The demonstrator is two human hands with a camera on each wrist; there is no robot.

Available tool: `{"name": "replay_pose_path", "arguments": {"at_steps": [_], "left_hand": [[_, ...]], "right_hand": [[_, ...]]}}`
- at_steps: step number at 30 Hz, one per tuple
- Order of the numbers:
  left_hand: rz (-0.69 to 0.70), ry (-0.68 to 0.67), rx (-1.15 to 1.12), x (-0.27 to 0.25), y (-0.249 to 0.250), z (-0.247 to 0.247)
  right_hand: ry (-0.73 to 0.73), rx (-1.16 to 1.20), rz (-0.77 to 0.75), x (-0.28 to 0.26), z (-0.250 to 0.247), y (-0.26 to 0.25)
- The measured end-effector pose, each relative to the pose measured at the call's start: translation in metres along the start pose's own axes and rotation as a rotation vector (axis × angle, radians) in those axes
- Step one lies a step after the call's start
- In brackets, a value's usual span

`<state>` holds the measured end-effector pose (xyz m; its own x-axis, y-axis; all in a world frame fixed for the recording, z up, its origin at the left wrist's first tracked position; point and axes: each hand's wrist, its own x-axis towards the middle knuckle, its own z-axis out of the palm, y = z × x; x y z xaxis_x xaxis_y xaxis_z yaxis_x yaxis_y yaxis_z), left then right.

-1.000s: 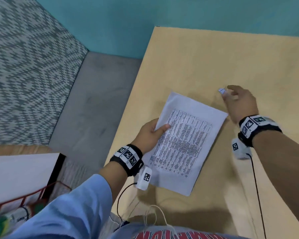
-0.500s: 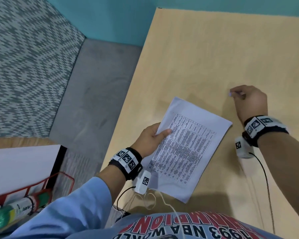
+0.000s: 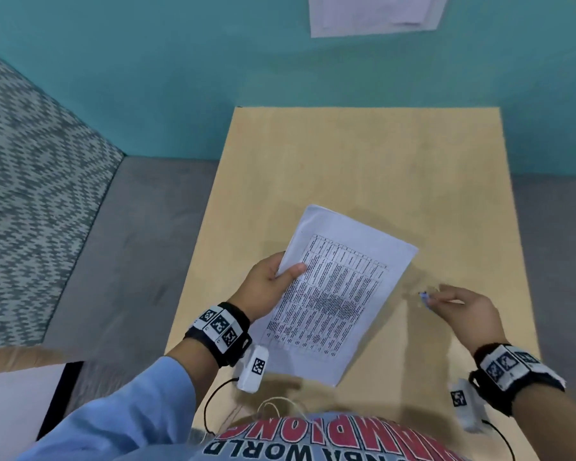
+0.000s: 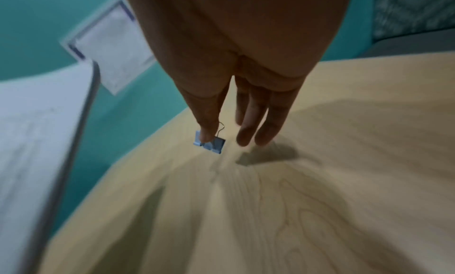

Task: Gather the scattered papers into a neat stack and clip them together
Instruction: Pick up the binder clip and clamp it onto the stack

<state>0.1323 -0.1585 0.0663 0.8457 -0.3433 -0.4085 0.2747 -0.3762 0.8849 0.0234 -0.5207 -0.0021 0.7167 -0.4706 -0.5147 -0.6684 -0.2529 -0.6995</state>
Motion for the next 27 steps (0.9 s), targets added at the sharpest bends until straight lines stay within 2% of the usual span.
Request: {"name": "replay_pose_path", "arguments": {"at_steps": [3,7,9,13,17,22,27], "left_hand": [[0.049,-0.007,0.039,-0.014,0.014,0.007],[0.074,0.016,0.067,-0.036,0.034,0.016],[0.085,0.038,0.066,-0.046,0.042,0.017],[0.145,0.071,0.05,-0.066,0.059,0.018],[0.279,0.114,0.05,-0.08,0.071,0.017],[0.505,0.225,0.265,-0.096,0.074,0.01],[0.683,0.218,0.461,-0.114,0.081,0.005]], "right_hand": [[0.03,0.135,-0.098,-0.039,-0.029,-0.021],[0.07,0.372,-0.325,-0.091,-0.062,-0.08],[0.061,0.417,-0.431,-0.114,-0.071,-0.105],[0.029,0.332,-0.593,-0.151,-0.073,-0.139],[0.168,0.092,-0.773,-0.179,-0.074,-0.167],[0.28,0.007,-0.938,-0.193,-0.077,-0.18],[0.304,-0.043,-0.98,-0.197,-0.077,-0.179]]}}
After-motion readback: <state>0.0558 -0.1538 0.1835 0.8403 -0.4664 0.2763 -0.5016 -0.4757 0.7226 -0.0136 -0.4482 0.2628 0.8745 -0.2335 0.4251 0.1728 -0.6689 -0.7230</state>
